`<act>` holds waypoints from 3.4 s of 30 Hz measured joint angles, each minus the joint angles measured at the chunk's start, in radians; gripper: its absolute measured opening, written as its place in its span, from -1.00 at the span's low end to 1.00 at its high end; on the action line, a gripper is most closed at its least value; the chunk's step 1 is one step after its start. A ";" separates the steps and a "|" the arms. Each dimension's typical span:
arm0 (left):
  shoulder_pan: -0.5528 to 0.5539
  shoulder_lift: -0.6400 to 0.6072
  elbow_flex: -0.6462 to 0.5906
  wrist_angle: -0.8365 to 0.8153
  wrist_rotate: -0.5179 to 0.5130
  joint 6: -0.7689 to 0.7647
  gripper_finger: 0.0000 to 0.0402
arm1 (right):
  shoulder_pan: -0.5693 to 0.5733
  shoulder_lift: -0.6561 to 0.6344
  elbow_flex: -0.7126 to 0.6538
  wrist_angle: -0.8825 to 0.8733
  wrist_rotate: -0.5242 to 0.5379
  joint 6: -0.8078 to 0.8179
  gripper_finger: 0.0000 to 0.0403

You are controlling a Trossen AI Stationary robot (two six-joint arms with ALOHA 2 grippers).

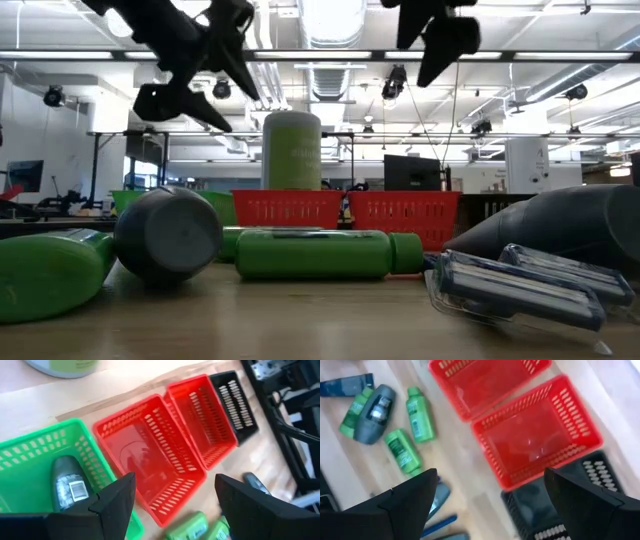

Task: Pick & Place Travel size toiletries
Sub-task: Put the black deodorant into the green bin

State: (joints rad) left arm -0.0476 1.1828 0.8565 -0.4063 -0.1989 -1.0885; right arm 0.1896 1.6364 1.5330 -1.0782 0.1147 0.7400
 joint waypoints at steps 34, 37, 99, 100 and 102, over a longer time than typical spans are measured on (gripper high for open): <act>-0.053 -0.039 -0.001 0.001 0.082 0.217 0.38 | 0.273 0.002 -0.361 0.428 -0.099 0.980 0.67; -0.053 -0.039 -0.001 0.000 0.087 0.223 0.38 | 0.277 0.002 -0.354 0.465 -0.092 1.004 0.58; -0.053 -0.039 -0.004 -0.059 0.114 0.252 0.38 | 0.381 0.166 -0.343 0.288 -0.280 1.221 0.43; -0.053 -0.039 -0.004 -0.059 0.114 0.252 0.38 | 0.383 0.165 -0.345 0.298 -0.281 1.222 0.42; -0.053 -0.039 -0.004 -0.059 0.114 0.252 0.38 | 0.389 0.165 -0.358 0.340 -0.280 1.232 0.41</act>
State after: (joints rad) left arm -0.1001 1.1435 0.8520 -0.4655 -0.0851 -0.8368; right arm 0.5788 1.8015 1.1748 -0.7386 -0.1657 1.9725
